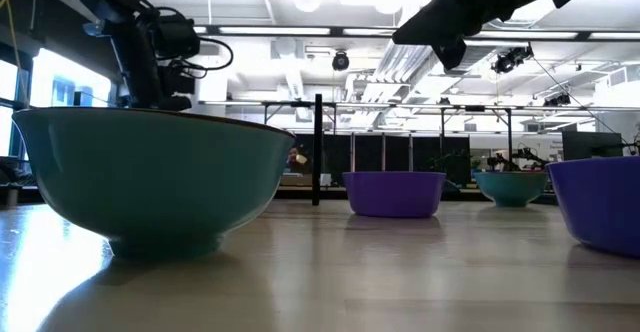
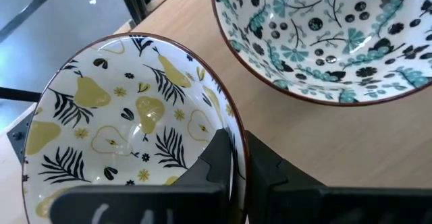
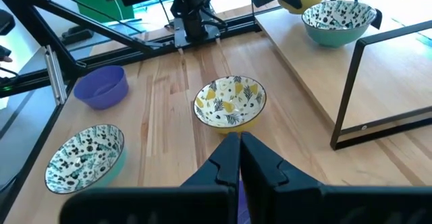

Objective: Pick & Place Mini bowls
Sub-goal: Put the bottom right yellow bowl on the shelf

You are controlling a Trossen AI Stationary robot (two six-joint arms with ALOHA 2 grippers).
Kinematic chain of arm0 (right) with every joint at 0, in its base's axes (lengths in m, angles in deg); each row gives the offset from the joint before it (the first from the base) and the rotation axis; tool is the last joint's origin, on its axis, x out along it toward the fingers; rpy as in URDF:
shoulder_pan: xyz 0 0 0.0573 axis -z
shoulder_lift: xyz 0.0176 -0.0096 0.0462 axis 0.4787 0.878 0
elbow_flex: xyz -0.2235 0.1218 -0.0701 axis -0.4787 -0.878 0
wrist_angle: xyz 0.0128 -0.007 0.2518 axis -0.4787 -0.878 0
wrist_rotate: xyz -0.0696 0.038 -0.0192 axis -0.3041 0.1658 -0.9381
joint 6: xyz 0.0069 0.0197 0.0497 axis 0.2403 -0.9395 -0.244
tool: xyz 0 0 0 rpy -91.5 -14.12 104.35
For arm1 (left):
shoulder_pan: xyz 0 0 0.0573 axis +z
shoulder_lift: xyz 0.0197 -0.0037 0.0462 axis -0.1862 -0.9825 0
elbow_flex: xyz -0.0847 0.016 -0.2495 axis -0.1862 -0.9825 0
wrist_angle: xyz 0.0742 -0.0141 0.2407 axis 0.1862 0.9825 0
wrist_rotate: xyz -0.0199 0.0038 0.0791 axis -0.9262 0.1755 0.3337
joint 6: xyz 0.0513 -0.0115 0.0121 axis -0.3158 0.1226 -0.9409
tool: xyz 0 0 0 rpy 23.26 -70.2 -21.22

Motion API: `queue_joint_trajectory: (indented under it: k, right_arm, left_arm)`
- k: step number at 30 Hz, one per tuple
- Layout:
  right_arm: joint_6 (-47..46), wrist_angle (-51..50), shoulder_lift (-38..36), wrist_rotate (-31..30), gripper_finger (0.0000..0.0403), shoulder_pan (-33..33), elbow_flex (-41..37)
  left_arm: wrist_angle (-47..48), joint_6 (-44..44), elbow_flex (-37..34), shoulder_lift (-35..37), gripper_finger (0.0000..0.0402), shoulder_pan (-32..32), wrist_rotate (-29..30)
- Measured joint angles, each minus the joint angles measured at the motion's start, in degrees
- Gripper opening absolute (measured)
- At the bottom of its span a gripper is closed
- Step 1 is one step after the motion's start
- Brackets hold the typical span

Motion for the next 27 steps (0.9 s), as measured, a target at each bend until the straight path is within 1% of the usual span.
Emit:
queue_joint_trajectory:
  k: [6, 13, 20, 23, 27]
  right_arm:
    - [0.9, 0.0, 0.0, 0.0, 0.0001, 0.0, 0.0]
    - [1.3, 0.0, 0.0, 0.2, 0.0001, 0.0, 0.0]
    - [1.4, 0.0, 0.0, 0.5, 0.0001, 0.0, 0.0]
    - [1.4, 0.0, 0.0, 0.5, 0.0001, 0.0, 0.0]
    - [1.4, 0.0, 0.0, 0.5, 0.0001, 0.0, 0.0]
  left_arm:
    - [-1.0, -0.3, 0.0, -0.3, 0.0007, 0.0, 0.2]
    - [-3.2, -0.6, 0.0, -4.6, 0.001, 0.0, 0.2]
    - [-3.1, -0.6, 0.0, -4.6, 0.0012, 0.0, 0.1]
    - [-3.1, -0.6, 0.0, -4.6, 0.0027, 0.0, -0.1]
    - [-3.1, -1.7, 0.0, -4.5, 0.0059, 0.0, -0.2]
